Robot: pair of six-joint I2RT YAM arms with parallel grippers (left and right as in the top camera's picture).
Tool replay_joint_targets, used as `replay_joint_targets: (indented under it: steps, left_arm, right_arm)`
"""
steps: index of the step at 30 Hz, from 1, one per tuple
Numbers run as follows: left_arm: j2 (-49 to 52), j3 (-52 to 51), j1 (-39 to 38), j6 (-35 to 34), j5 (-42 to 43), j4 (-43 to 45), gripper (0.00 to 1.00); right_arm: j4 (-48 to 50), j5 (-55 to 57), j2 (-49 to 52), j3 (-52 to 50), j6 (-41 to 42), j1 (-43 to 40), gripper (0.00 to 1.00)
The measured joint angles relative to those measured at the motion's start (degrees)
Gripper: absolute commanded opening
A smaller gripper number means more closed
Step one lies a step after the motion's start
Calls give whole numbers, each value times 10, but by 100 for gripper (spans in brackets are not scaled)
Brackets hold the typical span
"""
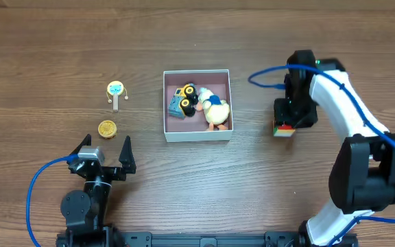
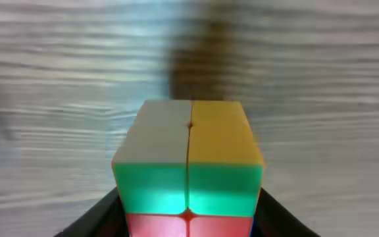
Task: Pack container
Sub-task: 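Carry the cube with the right gripper and release it into the box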
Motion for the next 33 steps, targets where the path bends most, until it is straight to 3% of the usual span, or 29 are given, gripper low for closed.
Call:
replay_joint_targets:
  steps: [4, 7, 10, 14, 21, 23, 28, 33]
  left_arm:
    - [0, 0, 0, 0, 0, 0, 100]
    - [0, 0, 0, 0, 0, 0, 100]
    - [0, 0, 0, 0, 0, 0, 100]
    - [0, 0, 0, 0, 0, 0, 100]
    - [0, 0, 0, 0, 0, 0, 100]
    - [0, 0, 0, 0, 0, 0, 100]
    - [0, 0, 0, 0, 0, 0, 100]
    - [0, 0, 0, 0, 0, 0, 100]
  right_arm:
    - [-118, -17, 4, 169, 15, 14, 39]
    - [-150, -30, 2, 291, 35, 81, 39]
    - [-111, -40, 2, 322, 56, 183, 40]
    - [-61, -38, 2, 321, 80, 259, 41]
    - [-52, -21, 93, 315, 106, 273, 69]
    - [-53, -20, 100, 313, 106, 273, 70]
    - [-79, -6, 100, 318, 106, 271, 84]
    - [-186, 22, 100, 451, 107, 254, 100]
